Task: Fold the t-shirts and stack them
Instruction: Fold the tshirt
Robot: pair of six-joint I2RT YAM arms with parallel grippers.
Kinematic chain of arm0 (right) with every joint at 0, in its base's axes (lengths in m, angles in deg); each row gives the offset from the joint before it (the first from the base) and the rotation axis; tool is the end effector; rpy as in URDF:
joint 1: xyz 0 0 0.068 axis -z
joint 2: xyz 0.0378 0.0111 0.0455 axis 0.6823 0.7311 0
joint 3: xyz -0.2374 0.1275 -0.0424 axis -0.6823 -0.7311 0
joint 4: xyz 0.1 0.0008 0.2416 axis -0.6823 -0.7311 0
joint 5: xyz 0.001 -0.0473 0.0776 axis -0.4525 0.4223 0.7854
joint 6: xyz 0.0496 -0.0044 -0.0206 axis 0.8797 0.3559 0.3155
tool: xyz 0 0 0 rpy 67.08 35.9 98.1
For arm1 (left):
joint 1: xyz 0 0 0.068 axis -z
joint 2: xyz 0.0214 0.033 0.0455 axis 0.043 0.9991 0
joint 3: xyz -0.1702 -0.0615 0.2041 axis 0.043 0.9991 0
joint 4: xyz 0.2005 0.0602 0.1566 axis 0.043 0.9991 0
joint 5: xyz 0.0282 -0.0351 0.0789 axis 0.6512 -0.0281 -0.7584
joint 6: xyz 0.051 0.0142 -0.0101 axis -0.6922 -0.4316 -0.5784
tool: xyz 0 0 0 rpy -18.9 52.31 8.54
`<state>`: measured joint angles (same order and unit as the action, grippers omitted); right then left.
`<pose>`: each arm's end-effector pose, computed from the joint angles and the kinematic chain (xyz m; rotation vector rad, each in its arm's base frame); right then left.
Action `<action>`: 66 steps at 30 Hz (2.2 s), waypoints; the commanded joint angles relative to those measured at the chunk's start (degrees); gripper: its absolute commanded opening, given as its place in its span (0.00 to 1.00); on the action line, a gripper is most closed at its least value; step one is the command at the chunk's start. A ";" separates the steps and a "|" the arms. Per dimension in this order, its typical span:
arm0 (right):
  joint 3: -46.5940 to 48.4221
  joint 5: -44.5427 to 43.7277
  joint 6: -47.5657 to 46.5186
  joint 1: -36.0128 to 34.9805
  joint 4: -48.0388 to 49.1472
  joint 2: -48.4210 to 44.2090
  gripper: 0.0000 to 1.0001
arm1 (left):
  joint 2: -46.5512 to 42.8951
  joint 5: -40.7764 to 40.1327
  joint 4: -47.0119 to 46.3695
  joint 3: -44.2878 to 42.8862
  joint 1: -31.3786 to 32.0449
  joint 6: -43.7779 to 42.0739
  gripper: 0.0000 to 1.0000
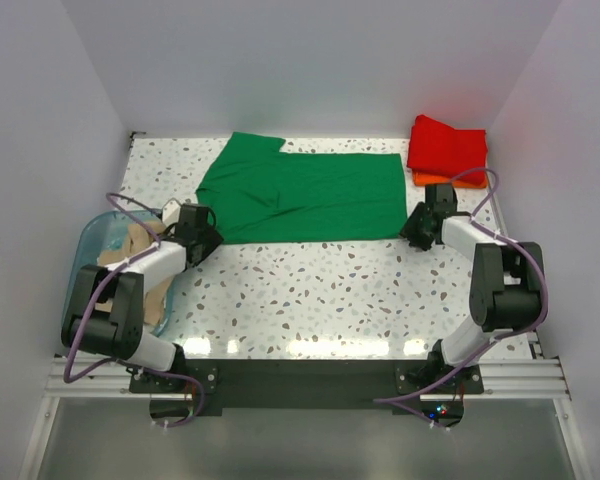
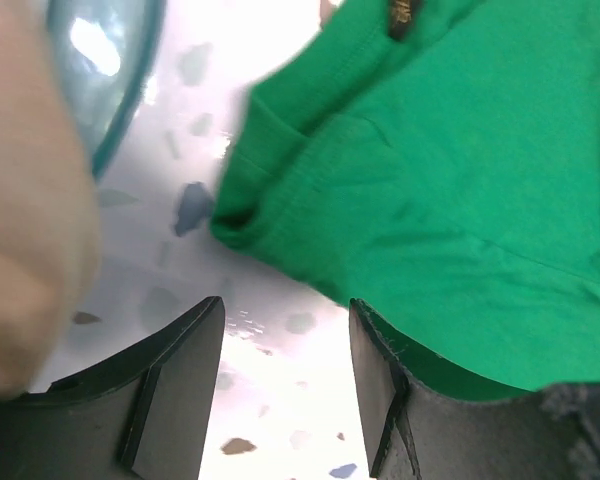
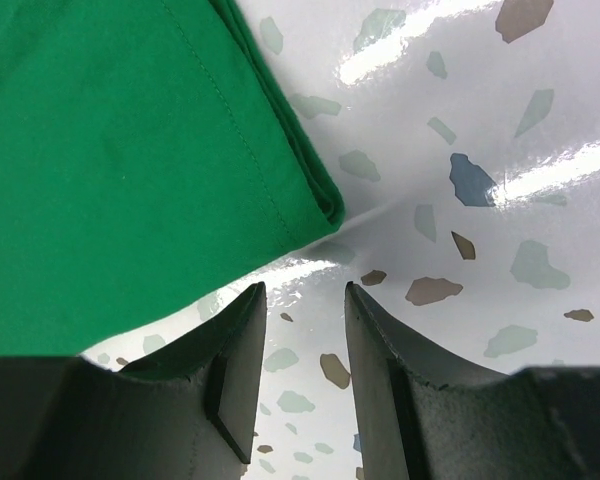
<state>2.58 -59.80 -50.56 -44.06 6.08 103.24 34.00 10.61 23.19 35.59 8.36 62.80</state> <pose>0.3232 0.0057 0.1697 0.7627 2.4556 0.2338 0.2744 -0.0420 0.1604 -1.0326 2.2026 -0.1534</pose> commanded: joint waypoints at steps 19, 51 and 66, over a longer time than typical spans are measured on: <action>0.67 0.19 0.53 0.86 2.63 0.75 0.41 | -4.14 7.61 -15.64 7.84 -8.72 -6.73 0.64; -2.24 3.96 5.98 2.71 14.41 1.71 0.51 | 4.39 3.83 -12.74 1.60 -7.40 -4.62 0.23; 0.58 1.68 5.54 2.71 7.65 2.70 0.00 | 3.78 4.01 -8.62 -1.56 -7.40 -4.80 0.00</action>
<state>1.18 -56.39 -44.57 -41.46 16.68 107.87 38.64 15.68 12.91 36.55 0.89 57.95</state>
